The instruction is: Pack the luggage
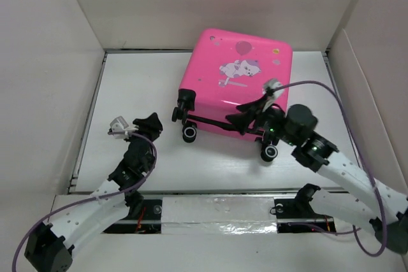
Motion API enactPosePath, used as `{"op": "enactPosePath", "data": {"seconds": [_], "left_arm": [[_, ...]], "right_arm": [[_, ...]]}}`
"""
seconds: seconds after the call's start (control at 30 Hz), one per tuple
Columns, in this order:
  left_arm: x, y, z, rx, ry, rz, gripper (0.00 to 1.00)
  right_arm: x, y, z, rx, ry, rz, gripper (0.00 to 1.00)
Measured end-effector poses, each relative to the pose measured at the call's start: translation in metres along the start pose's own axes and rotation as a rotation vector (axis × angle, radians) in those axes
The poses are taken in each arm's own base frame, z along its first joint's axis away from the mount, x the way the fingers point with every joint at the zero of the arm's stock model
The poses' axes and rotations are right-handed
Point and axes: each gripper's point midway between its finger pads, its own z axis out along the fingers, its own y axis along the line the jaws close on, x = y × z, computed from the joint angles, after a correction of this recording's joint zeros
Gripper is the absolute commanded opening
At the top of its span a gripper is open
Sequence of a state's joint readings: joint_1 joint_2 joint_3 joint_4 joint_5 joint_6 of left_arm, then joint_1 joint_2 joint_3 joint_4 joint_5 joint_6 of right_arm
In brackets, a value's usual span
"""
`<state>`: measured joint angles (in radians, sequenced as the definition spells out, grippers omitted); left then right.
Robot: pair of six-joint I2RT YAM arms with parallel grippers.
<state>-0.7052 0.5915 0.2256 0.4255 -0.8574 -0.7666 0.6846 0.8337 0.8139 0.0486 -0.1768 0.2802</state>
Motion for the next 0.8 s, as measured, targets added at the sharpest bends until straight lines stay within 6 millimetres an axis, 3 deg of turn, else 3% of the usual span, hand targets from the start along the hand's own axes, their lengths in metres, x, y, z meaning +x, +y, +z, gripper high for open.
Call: {"op": "enactPosePath", "data": {"seconds": [0.13, 0.23, 0.33, 0.53, 0.8], "left_arm": [[-0.010, -0.006, 0.025, -0.015, 0.027, 0.009, 0.40], [0.008, -0.018, 0.040, 0.008, 0.116, 0.045, 0.39], [0.041, -0.026, 0.047, 0.044, 0.238, 0.090, 0.37], [0.080, -0.048, 0.047, 0.134, 0.375, 0.124, 0.35], [0.103, -0.077, 0.036, 0.243, 0.403, 0.152, 0.35]], "right_arm": [[0.059, 0.022, 0.034, -0.013, 0.138, 0.013, 0.84], [0.079, 0.019, 0.051, 0.016, 0.167, 0.031, 0.92], [0.087, 0.015, 0.062, 0.038, 0.149, 0.056, 0.95], [0.099, 0.011, 0.073, 0.078, 0.149, 0.074, 0.98], [0.077, -0.004, 0.063, 0.181, 0.073, 0.073, 1.00]]}}
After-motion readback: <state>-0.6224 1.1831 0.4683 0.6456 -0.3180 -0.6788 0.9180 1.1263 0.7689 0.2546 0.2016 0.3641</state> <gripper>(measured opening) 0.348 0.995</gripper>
